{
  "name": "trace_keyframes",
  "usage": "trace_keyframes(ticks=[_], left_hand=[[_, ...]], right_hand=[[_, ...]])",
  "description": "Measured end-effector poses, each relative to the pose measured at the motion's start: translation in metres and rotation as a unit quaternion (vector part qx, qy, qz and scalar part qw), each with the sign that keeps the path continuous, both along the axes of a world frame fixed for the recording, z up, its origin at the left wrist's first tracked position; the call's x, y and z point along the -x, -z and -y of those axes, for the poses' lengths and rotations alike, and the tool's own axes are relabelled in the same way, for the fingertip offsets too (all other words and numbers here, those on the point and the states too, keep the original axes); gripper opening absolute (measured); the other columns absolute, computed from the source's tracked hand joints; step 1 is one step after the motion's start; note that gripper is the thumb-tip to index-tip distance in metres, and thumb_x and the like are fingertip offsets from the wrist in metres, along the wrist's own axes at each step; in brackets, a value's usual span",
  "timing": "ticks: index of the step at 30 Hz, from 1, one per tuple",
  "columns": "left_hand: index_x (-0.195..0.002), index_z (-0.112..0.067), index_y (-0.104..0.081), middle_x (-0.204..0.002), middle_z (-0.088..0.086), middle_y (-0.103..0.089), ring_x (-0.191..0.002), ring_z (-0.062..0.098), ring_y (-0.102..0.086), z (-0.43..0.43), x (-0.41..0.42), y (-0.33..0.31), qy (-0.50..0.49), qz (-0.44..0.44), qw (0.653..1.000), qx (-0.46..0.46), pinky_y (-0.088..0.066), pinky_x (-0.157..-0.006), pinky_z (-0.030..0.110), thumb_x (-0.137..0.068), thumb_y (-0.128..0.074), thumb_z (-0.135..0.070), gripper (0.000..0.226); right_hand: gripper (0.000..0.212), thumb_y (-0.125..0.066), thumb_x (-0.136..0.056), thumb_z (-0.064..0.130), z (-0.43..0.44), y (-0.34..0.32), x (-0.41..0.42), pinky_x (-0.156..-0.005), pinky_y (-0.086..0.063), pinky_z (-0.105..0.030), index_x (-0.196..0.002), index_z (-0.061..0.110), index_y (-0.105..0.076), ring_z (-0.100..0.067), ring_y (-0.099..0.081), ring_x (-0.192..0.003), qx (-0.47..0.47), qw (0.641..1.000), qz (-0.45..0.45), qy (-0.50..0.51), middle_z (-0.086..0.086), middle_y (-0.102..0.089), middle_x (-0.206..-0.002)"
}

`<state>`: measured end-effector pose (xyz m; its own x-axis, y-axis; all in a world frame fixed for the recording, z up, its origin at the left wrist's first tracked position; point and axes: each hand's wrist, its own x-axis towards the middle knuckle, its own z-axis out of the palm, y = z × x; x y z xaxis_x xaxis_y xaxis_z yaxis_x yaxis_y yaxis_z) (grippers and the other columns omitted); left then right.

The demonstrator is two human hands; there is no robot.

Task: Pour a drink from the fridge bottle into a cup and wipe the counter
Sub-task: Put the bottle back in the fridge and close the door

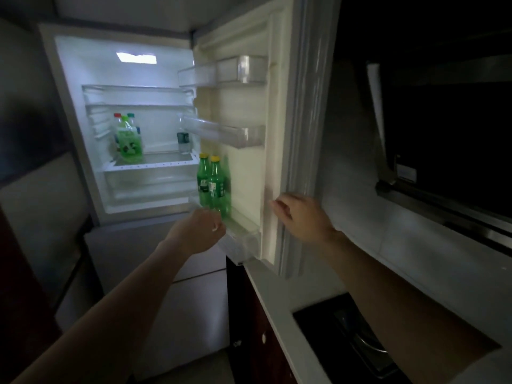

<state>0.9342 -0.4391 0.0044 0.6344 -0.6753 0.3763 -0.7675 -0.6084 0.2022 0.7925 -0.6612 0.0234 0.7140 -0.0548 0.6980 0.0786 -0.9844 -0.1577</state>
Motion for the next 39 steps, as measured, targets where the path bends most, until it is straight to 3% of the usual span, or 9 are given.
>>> trace_keyframes(ticks=[5,10,18,22,25,31,33,36,39], left_hand=[[-0.085,-0.020,-0.062,-0.090,0.000,-0.063,-0.081,0.023,-0.063,0.067,0.041,-0.034,0.033,0.053,0.998,0.019,-0.053,-0.071,0.035,-0.092,-0.056,-0.042,0.024],[-0.108,-0.019,-0.061,-0.107,0.002,-0.058,-0.095,0.024,-0.062,0.114,0.064,-0.049,0.010,0.106,0.994,0.029,-0.055,-0.079,0.041,-0.091,-0.052,-0.050,0.036],[-0.137,-0.009,-0.033,-0.132,0.010,-0.040,-0.113,0.029,-0.056,0.128,0.077,-0.051,-0.024,0.081,0.987,0.134,-0.055,-0.087,0.043,-0.083,-0.068,-0.049,0.076],[-0.146,-0.011,-0.023,-0.137,0.011,-0.029,-0.117,0.016,-0.043,0.115,0.073,-0.039,-0.053,0.033,0.980,0.189,-0.047,-0.086,0.023,-0.074,-0.074,-0.056,0.099],[-0.149,-0.012,-0.023,-0.137,0.009,-0.025,-0.120,0.018,-0.037,0.092,0.066,-0.029,-0.108,0.040,0.975,0.192,-0.049,-0.089,0.025,-0.059,-0.053,-0.091,0.123],[-0.142,-0.021,0.019,-0.147,0.025,-0.018,-0.136,0.040,-0.029,0.026,0.057,-0.032,-0.145,-0.021,0.952,0.268,-0.038,-0.109,0.048,-0.070,-0.084,-0.037,0.127],[-0.149,0.000,0.012,-0.145,0.022,-0.023,-0.134,0.040,-0.034,-0.002,0.038,-0.029,-0.168,-0.053,0.935,0.307,-0.039,-0.107,0.043,-0.071,-0.083,-0.023,0.125],[-0.152,0.002,0.006,-0.146,0.018,-0.025,-0.134,0.036,-0.034,-0.047,0.012,-0.027,-0.183,-0.086,0.923,0.328,-0.035,-0.107,0.037,-0.073,-0.080,-0.014,0.117],[-0.153,0.000,0.005,-0.146,0.018,-0.027,-0.134,0.034,-0.035,-0.088,-0.018,-0.028,-0.171,-0.100,0.923,0.331,-0.035,-0.104,0.031,-0.074,-0.079,-0.012,0.116]], right_hand=[[0.023,-0.051,-0.100,0.035,0.073,-0.029,0.027,-0.053,-0.040,-0.018,-0.101,0.014,-0.062,-0.016,-0.060,-0.067,-0.091,0.992,0.068,0.063,0.001,-0.062,-0.079],[0.052,-0.048,-0.102,0.033,0.102,-0.054,0.017,-0.077,-0.044,-0.017,-0.149,0.018,-0.033,-0.009,-0.061,-0.095,-0.191,0.981,0.006,0.028,0.006,-0.058,-0.121],[0.035,-0.060,-0.095,0.022,0.088,-0.049,-0.015,-0.087,-0.058,-0.037,-0.129,0.012,-0.060,-0.013,-0.069,-0.095,-0.220,0.970,0.077,-0.071,-0.002,-0.072,-0.110],[0.032,-0.070,-0.088,0.013,0.057,-0.052,-0.026,-0.074,-0.051,-0.006,-0.119,0.006,-0.065,0.016,-0.061,-0.077,-0.221,0.961,0.094,-0.136,0.006,-0.069,-0.095],[0.045,-0.073,-0.085,0.022,0.024,-0.049,-0.041,-0.079,-0.056,-0.014,-0.127,0.010,-0.062,0.004,-0.066,-0.085,-0.212,0.956,0.091,-0.178,-0.001,-0.073,-0.105],[0.076,-0.077,-0.079,0.038,-0.059,-0.059,-0.078,-0.092,-0.054,-0.028,-0.146,0.029,-0.043,-0.007,-0.065,-0.106,-0.193,0.951,0.055,-0.237,0.001,-0.067,-0.124],[0.087,-0.077,-0.074,0.047,-0.085,-0.065,-0.096,-0.095,-0.054,-0.038,-0.149,0.033,-0.036,-0.016,-0.066,-0.108,-0.162,0.955,0.054,-0.244,-0.002,-0.064,-0.131],[0.101,-0.078,-0.072,0.049,-0.123,-0.079,-0.124,-0.097,-0.052,-0.042,-0.153,0.039,-0.019,-0.025,-0.063,-0.111,-0.086,0.967,0.046,-0.236,-0.003,-0.052,-0.144],[0.098,-0.076,-0.075,0.050,-0.159,-0.097,-0.153,-0.109,-0.042,-0.045,-0.154,0.034,-0.022,-0.025,-0.037,-0.141,0.064,0.968,0.079,-0.229,-0.005,-0.027,-0.160]])
